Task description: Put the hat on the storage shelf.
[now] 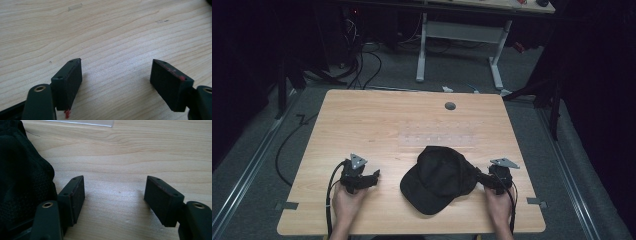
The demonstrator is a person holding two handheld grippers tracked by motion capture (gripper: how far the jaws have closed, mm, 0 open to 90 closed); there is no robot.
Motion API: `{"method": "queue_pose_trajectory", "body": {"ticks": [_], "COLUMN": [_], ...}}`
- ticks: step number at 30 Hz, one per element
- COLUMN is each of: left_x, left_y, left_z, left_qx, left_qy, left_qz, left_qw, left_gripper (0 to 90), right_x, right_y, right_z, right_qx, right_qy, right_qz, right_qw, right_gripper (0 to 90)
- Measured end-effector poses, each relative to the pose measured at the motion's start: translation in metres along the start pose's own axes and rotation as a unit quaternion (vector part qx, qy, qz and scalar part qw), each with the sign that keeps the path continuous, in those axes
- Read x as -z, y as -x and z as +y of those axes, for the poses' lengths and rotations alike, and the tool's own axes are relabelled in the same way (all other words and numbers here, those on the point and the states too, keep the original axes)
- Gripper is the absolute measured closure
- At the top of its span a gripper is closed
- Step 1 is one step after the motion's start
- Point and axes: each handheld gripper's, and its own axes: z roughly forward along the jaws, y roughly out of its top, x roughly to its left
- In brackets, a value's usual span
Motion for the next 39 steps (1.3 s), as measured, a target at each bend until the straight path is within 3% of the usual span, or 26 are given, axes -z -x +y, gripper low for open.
{"method": "queue_pose_trajectory", "body": {"ticks": [25, 39], "left_x": [0.0, 0.0], "left_y": [0.0, 0.0], "left_z": [0.0, 0.0], "left_qx": [0.001, 0.001], "left_qy": [0.0, 0.0], "left_qz": [-0.001, -0.001], "left_qw": [1.0, 1.0], "left_gripper": [25.8, 25.9], "right_x": [0.001, 0.014], "right_y": [0.004, 0.015], "right_z": [0.0, 0.0], "right_qx": [0.016, -0.021], "right_qy": [-0.001, 0.02], "right_qz": [0.013, 0.031], "right_qw": [0.9998, 0.9991], "right_gripper": [33.7, 39.2]}}
